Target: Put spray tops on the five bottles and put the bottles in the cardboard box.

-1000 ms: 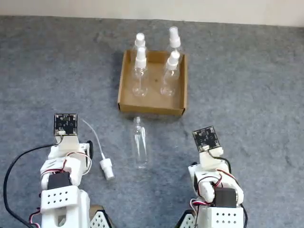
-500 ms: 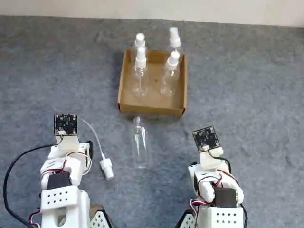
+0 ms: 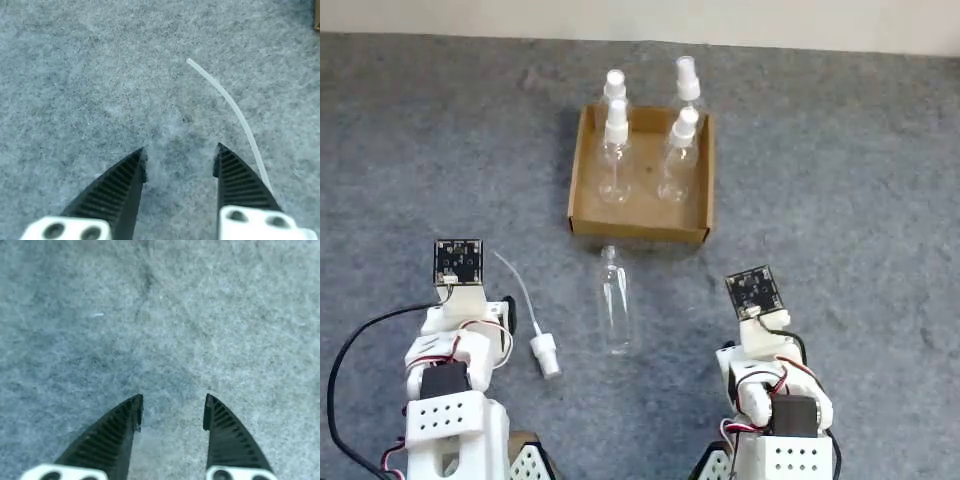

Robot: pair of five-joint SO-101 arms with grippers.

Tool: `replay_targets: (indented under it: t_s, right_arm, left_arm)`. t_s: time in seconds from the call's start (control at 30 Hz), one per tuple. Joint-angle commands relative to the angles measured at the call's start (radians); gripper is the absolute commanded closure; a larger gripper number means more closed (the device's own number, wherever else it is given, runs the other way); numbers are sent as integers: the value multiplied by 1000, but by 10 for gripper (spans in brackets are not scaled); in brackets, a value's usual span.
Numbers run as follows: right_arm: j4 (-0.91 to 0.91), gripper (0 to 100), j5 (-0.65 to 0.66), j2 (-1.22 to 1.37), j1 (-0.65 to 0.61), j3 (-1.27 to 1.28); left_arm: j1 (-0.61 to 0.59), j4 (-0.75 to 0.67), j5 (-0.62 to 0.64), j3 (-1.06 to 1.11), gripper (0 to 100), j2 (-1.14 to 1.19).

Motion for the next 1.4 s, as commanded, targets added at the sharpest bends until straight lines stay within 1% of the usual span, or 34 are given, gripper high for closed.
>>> replay_targets:
  t_s: [0.0, 1.2, 1.37]
  right_arm:
    - [4, 853, 11, -7, 12, 171]
    - [4, 853, 11, -7, 12, 171]
    - [4, 853, 8, -7, 7, 171]
  left_arm:
    - [-15, 6, -6, 25, 835, -8]
    - [-15, 6, -8, 25, 835, -8]
    - [2, 6, -8, 25, 835, -8]
